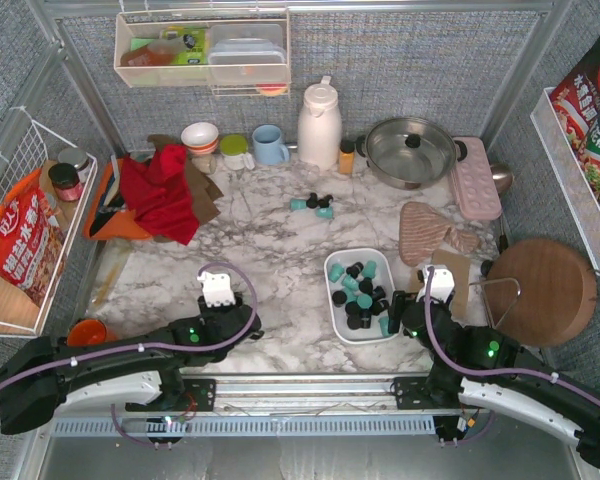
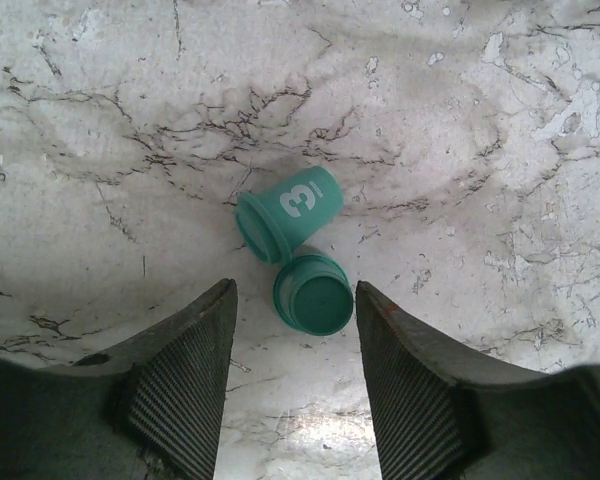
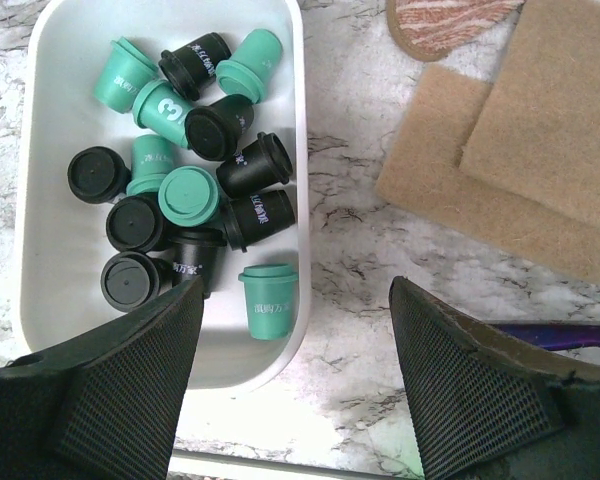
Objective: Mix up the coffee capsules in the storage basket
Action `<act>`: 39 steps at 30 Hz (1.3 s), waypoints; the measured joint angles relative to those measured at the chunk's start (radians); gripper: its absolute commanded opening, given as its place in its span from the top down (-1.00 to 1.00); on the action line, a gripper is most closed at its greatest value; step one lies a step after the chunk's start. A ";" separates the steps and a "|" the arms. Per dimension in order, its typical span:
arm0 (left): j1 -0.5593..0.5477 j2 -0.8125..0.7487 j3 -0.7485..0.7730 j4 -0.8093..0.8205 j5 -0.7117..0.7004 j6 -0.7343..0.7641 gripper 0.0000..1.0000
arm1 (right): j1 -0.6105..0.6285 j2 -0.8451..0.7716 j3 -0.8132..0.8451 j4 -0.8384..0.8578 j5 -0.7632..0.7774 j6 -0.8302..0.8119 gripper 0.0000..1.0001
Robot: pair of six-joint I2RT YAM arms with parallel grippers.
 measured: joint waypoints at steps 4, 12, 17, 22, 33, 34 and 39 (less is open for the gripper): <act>0.002 0.011 -0.004 0.013 0.008 0.004 -0.13 | 0.000 0.003 0.000 0.000 -0.003 0.000 -0.58; 0.005 0.040 -0.004 0.043 0.023 0.010 0.00 | -0.001 0.009 0.000 0.001 -0.004 -0.003 -0.58; 0.006 0.054 -0.004 0.048 0.025 0.015 0.08 | -0.001 0.009 0.000 0.001 -0.005 -0.003 -0.58; 0.006 0.060 -0.001 0.049 0.025 0.026 0.20 | -0.001 0.009 0.000 0.001 -0.006 -0.003 -0.58; 0.007 0.027 0.092 0.045 0.043 0.098 0.27 | -0.002 0.009 0.000 0.003 -0.006 -0.010 -0.59; 0.007 0.021 0.102 0.056 0.054 0.117 0.26 | -0.002 0.009 0.000 0.005 -0.006 -0.011 -0.59; 0.007 0.018 0.148 0.224 0.205 0.266 0.26 | -0.002 0.016 0.000 0.010 -0.006 -0.018 -0.60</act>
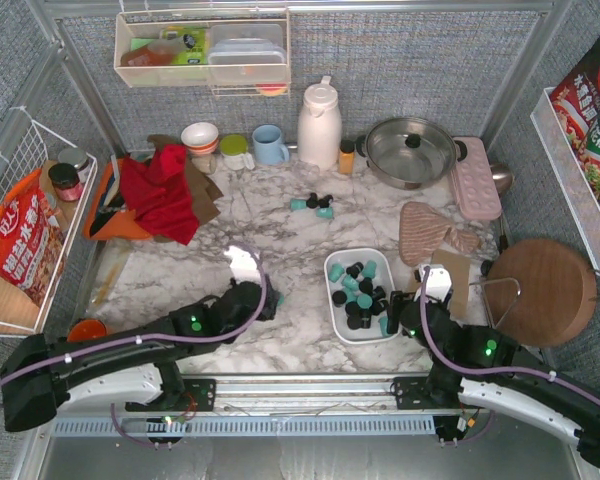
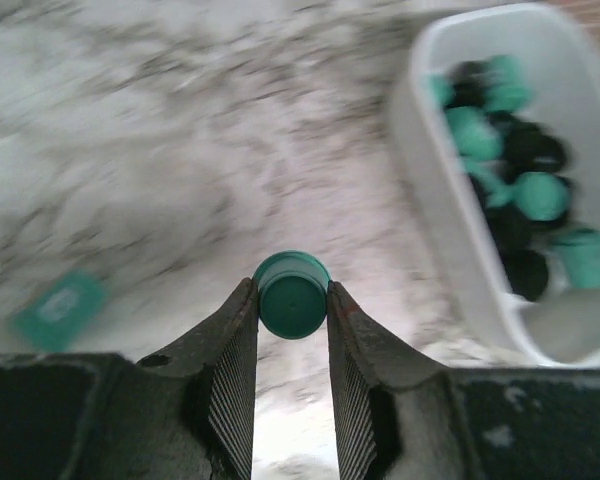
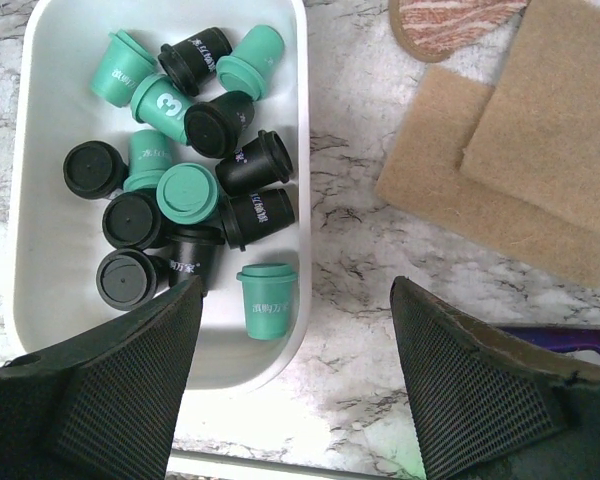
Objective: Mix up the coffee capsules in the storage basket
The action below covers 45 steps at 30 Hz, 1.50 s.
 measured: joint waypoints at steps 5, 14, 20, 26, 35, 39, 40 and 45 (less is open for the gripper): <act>-0.003 0.136 0.115 0.214 0.202 0.144 0.26 | 0.000 0.005 0.000 0.007 0.000 -0.007 -0.60; -0.066 0.465 0.318 0.391 0.472 0.291 0.17 | 0.000 -0.035 -0.010 0.011 -0.001 -0.006 -0.60; -0.125 0.604 0.355 0.439 0.556 0.295 -0.15 | 0.000 -0.051 -0.016 0.013 -0.001 -0.006 -0.60; -0.131 0.605 0.353 0.438 0.488 0.283 -0.35 | 0.000 -0.047 -0.017 0.013 -0.001 -0.006 -0.60; -0.125 0.352 0.247 0.249 0.060 0.174 -0.64 | 0.000 -0.049 -0.017 0.013 -0.001 -0.006 -0.61; -0.075 0.243 0.164 0.080 -0.113 0.060 -0.97 | 0.000 -0.045 -0.017 0.013 -0.001 -0.006 -0.61; -0.060 0.220 0.143 0.039 -0.138 0.030 -0.99 | 0.000 -0.042 -0.017 0.013 -0.001 -0.007 -0.61; -0.018 0.090 0.026 -0.147 -0.239 -0.128 -0.99 | 0.000 -0.026 -0.017 0.014 -0.002 -0.010 -0.61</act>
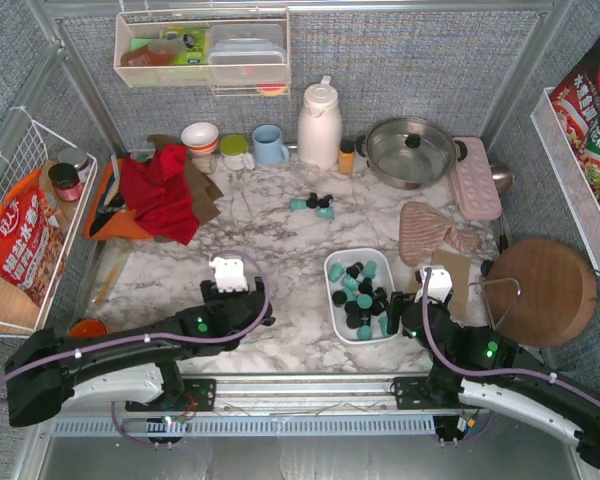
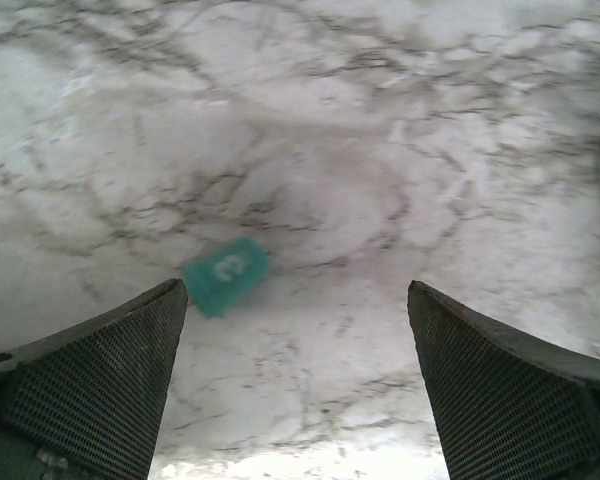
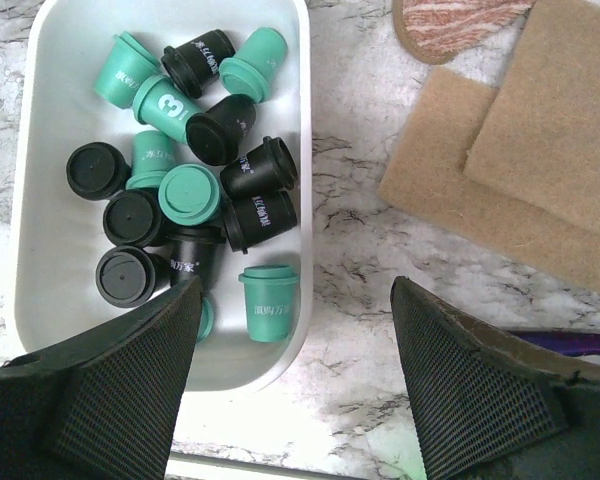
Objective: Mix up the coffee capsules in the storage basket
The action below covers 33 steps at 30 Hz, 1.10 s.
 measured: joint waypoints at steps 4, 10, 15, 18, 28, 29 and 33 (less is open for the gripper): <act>0.028 -0.064 -0.065 -0.068 -0.043 -0.071 -0.99 | 0.000 0.013 0.003 0.003 -0.004 -0.003 -0.61; 0.124 -0.103 -0.138 -0.065 -0.028 -0.083 -0.99 | 0.000 0.016 0.004 0.005 -0.014 -0.003 -0.61; 0.186 -0.085 -0.171 0.002 0.045 -0.059 -0.99 | -0.001 0.014 0.004 0.005 -0.018 -0.003 -0.61; 0.195 -0.059 -0.172 0.036 0.070 -0.061 -0.98 | -0.001 0.014 0.004 0.005 -0.021 -0.003 -0.61; 0.197 0.110 -0.117 0.050 0.077 -0.212 -0.99 | -0.001 0.013 0.004 0.005 -0.022 -0.003 -0.61; 0.197 0.138 -0.098 0.036 0.074 -0.234 -0.99 | -0.001 0.011 0.004 0.005 -0.022 -0.003 -0.61; 0.197 0.226 -0.042 -0.012 0.063 -0.302 -0.84 | -0.001 0.010 0.004 0.005 -0.022 -0.003 -0.62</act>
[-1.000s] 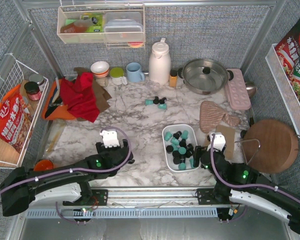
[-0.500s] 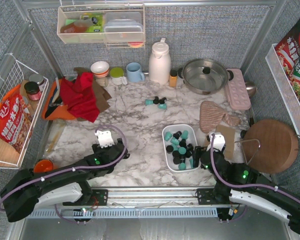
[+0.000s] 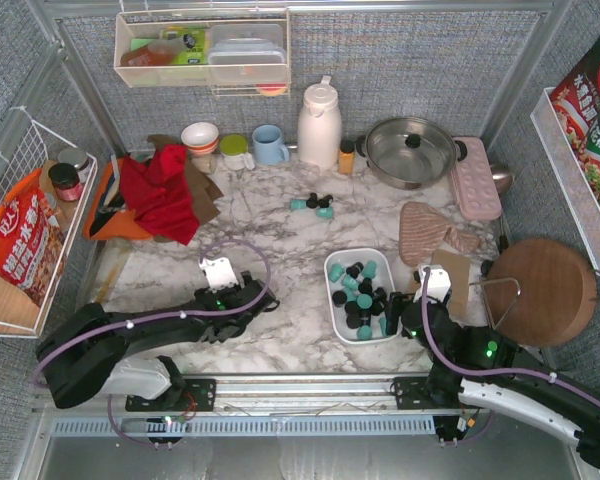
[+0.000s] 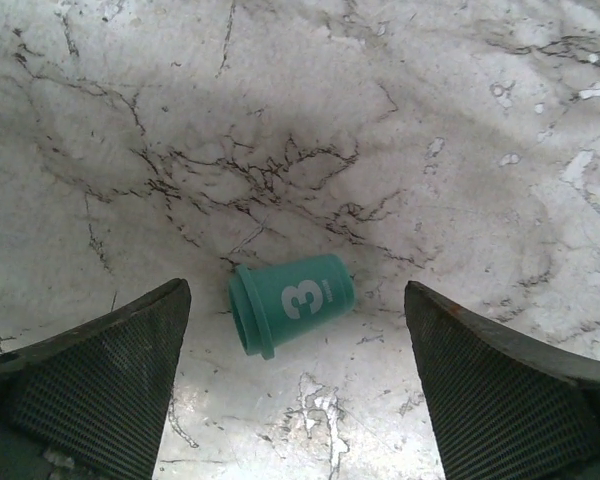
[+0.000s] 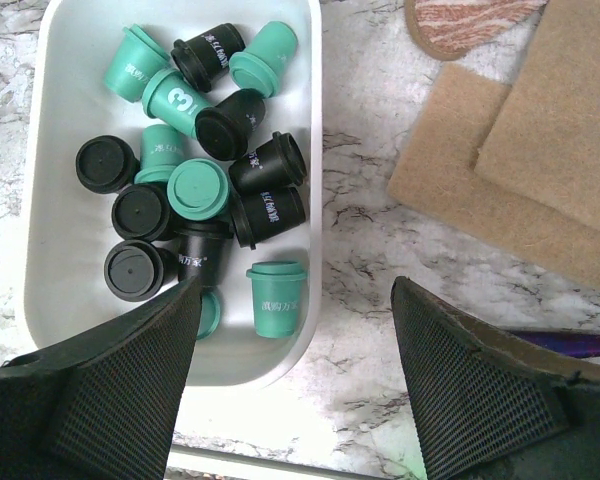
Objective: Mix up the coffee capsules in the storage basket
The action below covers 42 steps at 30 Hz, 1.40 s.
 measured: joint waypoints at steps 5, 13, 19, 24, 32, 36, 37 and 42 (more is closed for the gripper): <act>0.000 0.050 0.013 -0.023 -0.004 -0.042 -0.65 | 0.000 0.000 0.000 0.000 0.000 -0.002 -0.62; 0.000 0.067 0.013 -0.019 -0.005 -0.053 -0.25 | 0.000 -0.001 -0.005 0.002 -0.003 -0.014 -0.62; 0.000 0.069 0.012 0.002 -0.006 -0.016 -0.02 | 0.000 -0.001 -0.006 0.002 -0.003 -0.017 -0.62; 0.000 0.043 0.012 0.024 -0.005 0.044 0.04 | 0.000 -0.004 -0.006 0.002 -0.004 -0.019 -0.62; 0.000 -0.074 0.031 0.096 0.067 0.203 0.05 | -0.001 -0.004 -0.006 0.006 -0.004 -0.021 -0.62; -0.001 -0.110 0.077 0.153 0.148 0.296 0.05 | -0.002 -0.002 -0.006 0.009 -0.006 -0.024 -0.62; -0.003 -0.117 0.090 0.173 0.175 0.320 0.05 | -0.002 -0.002 -0.006 0.010 -0.006 -0.024 -0.62; -0.038 -0.124 0.146 0.301 0.330 0.443 0.09 | -0.005 -0.001 -0.006 0.016 -0.007 -0.027 -0.62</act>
